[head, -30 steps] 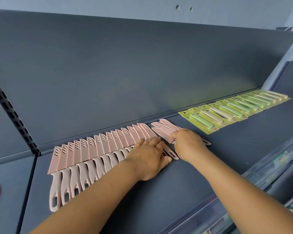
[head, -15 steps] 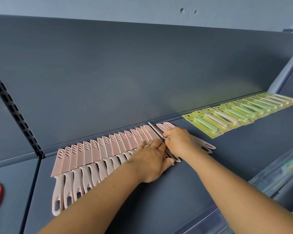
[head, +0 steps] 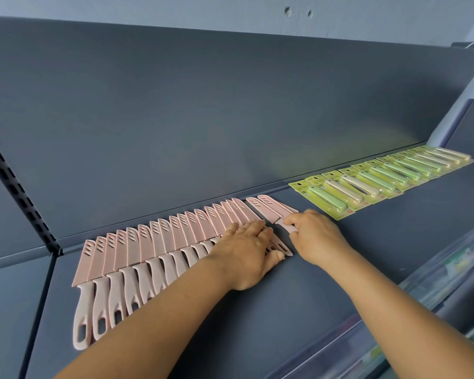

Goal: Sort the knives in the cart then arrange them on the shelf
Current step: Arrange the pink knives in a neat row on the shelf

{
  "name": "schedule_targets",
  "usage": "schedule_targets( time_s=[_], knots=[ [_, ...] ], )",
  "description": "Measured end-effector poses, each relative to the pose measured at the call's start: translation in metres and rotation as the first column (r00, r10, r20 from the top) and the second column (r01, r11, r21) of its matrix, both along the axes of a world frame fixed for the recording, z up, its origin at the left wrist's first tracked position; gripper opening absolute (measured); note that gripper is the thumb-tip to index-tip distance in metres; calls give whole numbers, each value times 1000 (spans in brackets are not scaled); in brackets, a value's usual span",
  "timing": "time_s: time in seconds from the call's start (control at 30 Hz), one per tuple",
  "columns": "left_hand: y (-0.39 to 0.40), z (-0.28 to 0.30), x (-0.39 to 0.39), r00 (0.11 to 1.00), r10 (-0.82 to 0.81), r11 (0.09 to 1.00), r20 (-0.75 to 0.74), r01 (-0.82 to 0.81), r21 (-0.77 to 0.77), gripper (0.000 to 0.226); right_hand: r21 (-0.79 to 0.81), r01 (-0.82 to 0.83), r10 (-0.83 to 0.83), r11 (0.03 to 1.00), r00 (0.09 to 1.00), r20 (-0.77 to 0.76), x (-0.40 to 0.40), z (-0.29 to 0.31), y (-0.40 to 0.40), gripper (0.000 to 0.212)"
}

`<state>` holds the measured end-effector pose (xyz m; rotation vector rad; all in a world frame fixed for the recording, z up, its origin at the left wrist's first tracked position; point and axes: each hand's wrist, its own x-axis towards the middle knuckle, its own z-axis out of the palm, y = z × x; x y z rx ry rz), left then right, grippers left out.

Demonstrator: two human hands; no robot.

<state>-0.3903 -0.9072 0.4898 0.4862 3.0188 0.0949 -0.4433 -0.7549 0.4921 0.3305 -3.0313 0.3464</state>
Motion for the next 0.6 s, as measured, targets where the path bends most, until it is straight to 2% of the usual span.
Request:
schedule_targets(
  time_s=[0.27, 0.6],
  knots=[
    [3, -1, -2, 1000, -3, 1000, -11, 3, -6, 64, 108, -15, 19, 994, 999, -38, -4, 3, -13, 18],
    [3, -2, -1, 1000, -2, 1000, -14, 2, -6, 65, 114, -20, 22, 993, 1000, -16, -10, 4, -20, 23]
  ],
)
